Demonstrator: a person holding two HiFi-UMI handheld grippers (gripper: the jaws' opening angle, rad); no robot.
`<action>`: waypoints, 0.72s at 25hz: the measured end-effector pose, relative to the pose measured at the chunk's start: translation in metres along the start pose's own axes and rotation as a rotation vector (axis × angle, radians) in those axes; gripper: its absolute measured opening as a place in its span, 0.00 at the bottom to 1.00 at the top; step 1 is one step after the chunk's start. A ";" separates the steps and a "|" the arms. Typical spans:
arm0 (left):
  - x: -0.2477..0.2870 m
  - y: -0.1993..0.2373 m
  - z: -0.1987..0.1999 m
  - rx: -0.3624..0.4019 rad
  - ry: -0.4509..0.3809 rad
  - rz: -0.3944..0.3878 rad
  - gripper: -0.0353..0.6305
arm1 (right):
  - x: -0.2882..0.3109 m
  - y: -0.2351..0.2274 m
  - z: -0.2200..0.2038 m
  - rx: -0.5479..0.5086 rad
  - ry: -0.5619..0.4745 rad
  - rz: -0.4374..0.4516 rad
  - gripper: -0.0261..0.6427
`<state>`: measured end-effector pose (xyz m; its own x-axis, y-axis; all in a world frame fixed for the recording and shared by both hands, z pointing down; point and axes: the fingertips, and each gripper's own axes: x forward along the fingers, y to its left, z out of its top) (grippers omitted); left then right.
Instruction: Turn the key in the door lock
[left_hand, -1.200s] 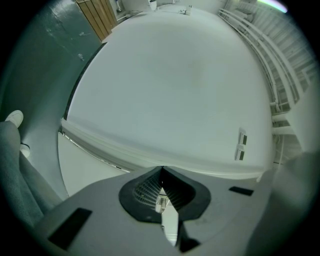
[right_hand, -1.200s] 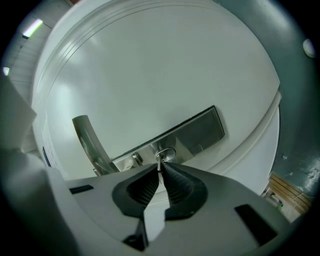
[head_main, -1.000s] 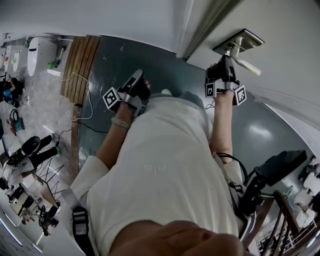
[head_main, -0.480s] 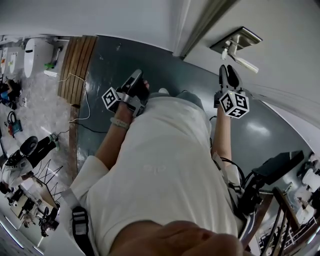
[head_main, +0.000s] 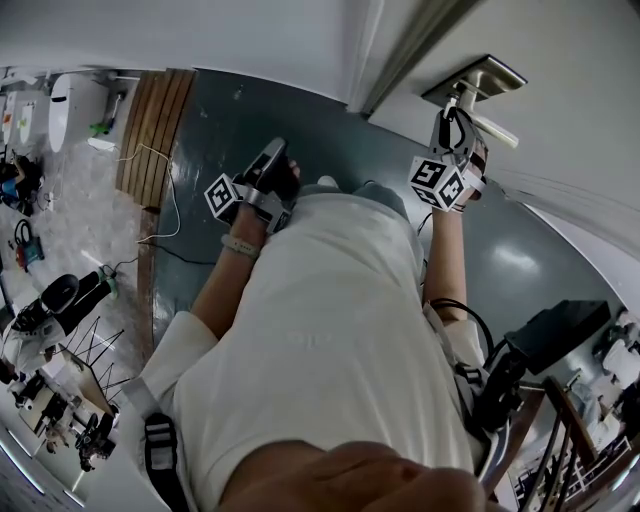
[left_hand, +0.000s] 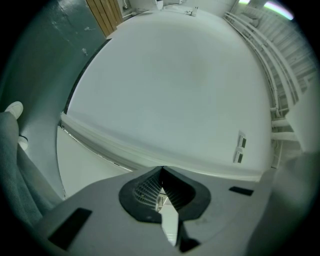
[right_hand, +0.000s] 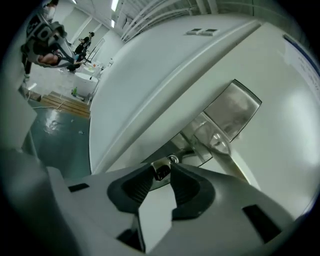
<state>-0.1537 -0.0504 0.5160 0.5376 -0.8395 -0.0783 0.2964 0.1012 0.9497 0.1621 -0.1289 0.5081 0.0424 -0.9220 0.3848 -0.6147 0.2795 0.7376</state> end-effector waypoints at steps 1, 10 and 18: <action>0.000 0.000 0.000 -0.002 -0.004 -0.001 0.06 | 0.002 -0.001 0.000 -0.010 0.003 -0.011 0.20; 0.000 0.004 -0.001 0.000 0.002 0.001 0.06 | 0.003 -0.002 0.005 0.001 -0.003 -0.089 0.19; 0.001 0.003 -0.002 -0.012 0.001 0.005 0.06 | -0.002 -0.007 0.008 0.310 -0.067 -0.013 0.19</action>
<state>-0.1508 -0.0501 0.5188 0.5401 -0.8384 -0.0738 0.3031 0.1119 0.9464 0.1599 -0.1309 0.4980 0.0064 -0.9433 0.3318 -0.8258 0.1822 0.5338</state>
